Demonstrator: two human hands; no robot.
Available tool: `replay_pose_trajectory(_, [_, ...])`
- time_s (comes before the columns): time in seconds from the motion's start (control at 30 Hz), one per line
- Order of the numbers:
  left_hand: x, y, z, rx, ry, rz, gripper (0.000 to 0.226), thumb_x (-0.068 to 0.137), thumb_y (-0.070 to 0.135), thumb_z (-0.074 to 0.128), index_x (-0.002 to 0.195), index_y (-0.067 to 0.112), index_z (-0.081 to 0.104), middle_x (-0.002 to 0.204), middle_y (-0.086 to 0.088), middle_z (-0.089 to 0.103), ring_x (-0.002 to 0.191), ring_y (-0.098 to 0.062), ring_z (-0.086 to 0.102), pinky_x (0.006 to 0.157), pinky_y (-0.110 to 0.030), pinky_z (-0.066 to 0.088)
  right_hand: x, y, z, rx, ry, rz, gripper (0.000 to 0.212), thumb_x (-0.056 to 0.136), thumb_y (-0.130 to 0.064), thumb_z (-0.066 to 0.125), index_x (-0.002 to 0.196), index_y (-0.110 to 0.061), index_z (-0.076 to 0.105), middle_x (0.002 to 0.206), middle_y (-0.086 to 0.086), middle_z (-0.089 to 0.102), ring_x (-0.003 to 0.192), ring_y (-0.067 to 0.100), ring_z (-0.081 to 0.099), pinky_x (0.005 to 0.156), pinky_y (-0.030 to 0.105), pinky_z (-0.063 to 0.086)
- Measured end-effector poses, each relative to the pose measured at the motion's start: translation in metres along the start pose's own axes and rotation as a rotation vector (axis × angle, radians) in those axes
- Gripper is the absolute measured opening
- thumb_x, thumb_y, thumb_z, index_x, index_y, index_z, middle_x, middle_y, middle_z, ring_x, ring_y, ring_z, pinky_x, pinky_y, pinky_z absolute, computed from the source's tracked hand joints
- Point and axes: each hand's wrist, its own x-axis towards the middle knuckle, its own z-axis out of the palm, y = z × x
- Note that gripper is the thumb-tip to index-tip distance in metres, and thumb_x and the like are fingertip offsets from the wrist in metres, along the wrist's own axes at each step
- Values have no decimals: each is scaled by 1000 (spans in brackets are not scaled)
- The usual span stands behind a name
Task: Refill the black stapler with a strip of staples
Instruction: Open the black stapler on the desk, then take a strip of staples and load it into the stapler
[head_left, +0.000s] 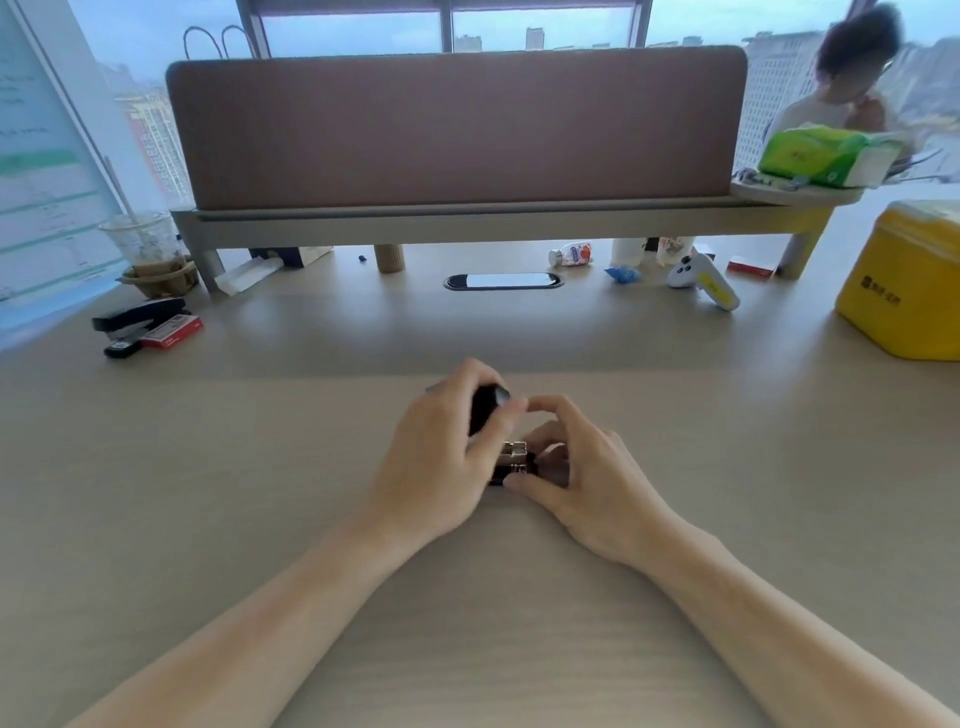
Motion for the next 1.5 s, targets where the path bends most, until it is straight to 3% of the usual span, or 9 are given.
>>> replay_pose_trajectory(0.33, [-4,-22,-38,-888,412,-515,29,106,35,42,89,20,59,83,-7,73,97,-31,69,103,-50,54,0,-1,1,-46,26,4,36,83,-25,87,114,-29,70,98,-12,75,82,14,72,80,24,57])
replay_pose_trajectory(0.57, [-16,-46,-62,-1137,486,-753,32,110,17,33,86,15,54,67,-9,72,83,-32,76,81,-43,60,-2,-5,-2,-98,33,-23,20,85,-24,85,103,-25,76,82,-17,72,86,-9,65,71,-3,40])
replay_pose_trajectory(0.63, [-19,-57,-68,-1031,443,-794,33,106,10,33,82,15,55,72,-10,72,89,-33,74,78,-39,57,-2,-5,-2,-100,30,-18,18,85,-23,85,101,-25,77,80,-18,71,80,-15,64,70,-3,39])
replay_pose_trajectory(0.7, [-24,-70,-79,-546,336,-659,31,101,7,37,83,16,60,88,-8,73,105,-34,69,79,-33,52,-2,-5,-2,-105,33,-19,18,85,-22,85,101,-24,77,79,-19,70,78,-17,62,70,-3,39])
replay_pose_trajectory(0.77, [-27,-76,-92,192,174,-262,26,95,4,45,97,18,67,107,-1,72,111,-29,64,87,-32,47,-2,-5,-2,-107,36,-23,18,85,-22,85,101,-24,77,79,-20,70,82,-13,64,70,-2,39])
replay_pose_trajectory(0.83, [-22,-69,-101,533,-26,128,29,92,7,49,109,17,70,117,2,73,109,-25,65,94,-36,47,-2,-5,-3,-107,36,-19,17,85,-22,85,101,-24,77,79,-20,72,84,-11,65,70,-2,39])
replay_pose_trajectory(0.97, [-13,-50,-88,614,-403,201,34,93,38,51,119,29,70,109,8,77,103,-22,70,89,-33,48,-3,-8,-3,-116,29,-22,16,85,-20,85,99,-24,77,79,-19,71,84,-11,65,71,-2,40])
replay_pose_trajectory(1.13, [-18,-53,-80,509,-353,89,23,95,41,63,116,33,69,99,10,74,92,-22,68,72,-31,42,-3,-8,-4,-112,24,-16,16,86,-18,85,98,-22,77,78,-22,70,84,-12,64,71,-2,39])
replay_pose_trajectory(1.5, [-27,-62,-75,329,-377,-61,24,92,46,56,111,35,65,100,14,70,95,-13,62,86,-41,53,-2,-8,-4,-97,8,-1,17,86,-18,84,100,-24,77,79,-22,70,81,-17,63,72,-3,39])
